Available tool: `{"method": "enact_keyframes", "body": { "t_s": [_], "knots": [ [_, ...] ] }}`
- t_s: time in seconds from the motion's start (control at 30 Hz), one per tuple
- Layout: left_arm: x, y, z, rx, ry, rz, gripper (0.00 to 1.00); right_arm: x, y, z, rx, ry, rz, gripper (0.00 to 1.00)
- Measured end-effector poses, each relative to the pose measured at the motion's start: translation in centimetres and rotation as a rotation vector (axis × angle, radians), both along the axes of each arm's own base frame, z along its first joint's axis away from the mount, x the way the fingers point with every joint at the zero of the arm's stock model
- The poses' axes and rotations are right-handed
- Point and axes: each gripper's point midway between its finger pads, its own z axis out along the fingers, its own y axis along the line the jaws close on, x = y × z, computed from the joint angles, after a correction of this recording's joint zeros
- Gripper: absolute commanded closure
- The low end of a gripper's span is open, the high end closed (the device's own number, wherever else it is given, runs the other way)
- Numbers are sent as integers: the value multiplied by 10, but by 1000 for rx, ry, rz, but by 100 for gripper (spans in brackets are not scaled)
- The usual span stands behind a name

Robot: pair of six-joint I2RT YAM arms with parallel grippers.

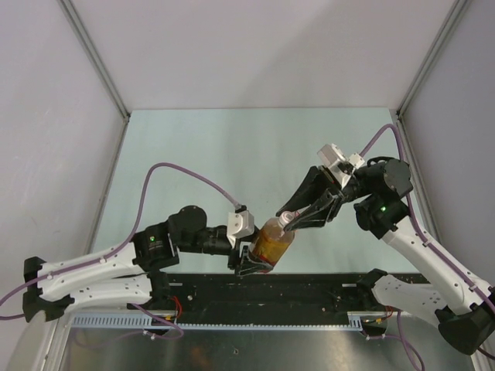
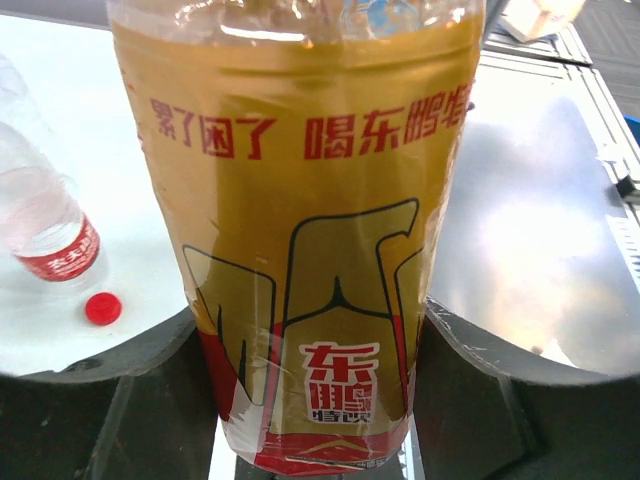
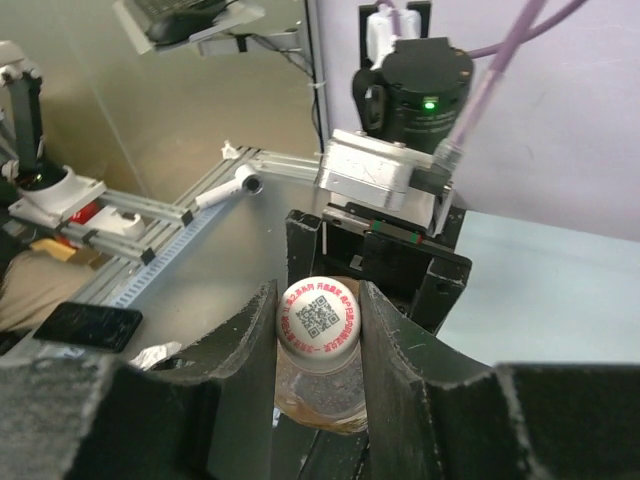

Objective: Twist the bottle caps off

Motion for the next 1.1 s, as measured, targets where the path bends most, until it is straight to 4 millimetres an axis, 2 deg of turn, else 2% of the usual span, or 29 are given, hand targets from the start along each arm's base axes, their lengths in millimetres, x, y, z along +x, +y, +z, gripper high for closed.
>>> {"method": "enact_keyframes", "body": {
  "t_s": [0.1, 0.3, 0.4, 0.57, 0.7, 0.83, 1.0, 1.1],
  "knots": [
    [-7, -1, -1, 1, 11, -51, 54, -7, -3, -1, -6, -26, 42, 74],
    [-9, -1, -1, 2, 15, -72, 55, -10, -4, -2, -14, -26, 56, 42],
    [-10, -1, 1, -6, 5, -74, 56, -6, -4, -1, -11, -12, 35, 30],
    [1, 3, 8, -29, -25, -4, 57, 11, -1, 4, 9, 24, -48, 13],
    [11, 12, 17, -74, -66, 75, 58, 25, -2, 10, 36, 40, -128, 5],
    [25, 22, 21, -99, -92, 176, 60, 32, -4, 16, 61, 45, -184, 3],
    [53, 33, 19, -92, -106, 346, 64, 36, -5, 22, 83, 51, -226, 1],
    [71, 39, 12, -61, -108, 461, 65, 45, -4, 24, 96, 72, -275, 1]
  ]
}}
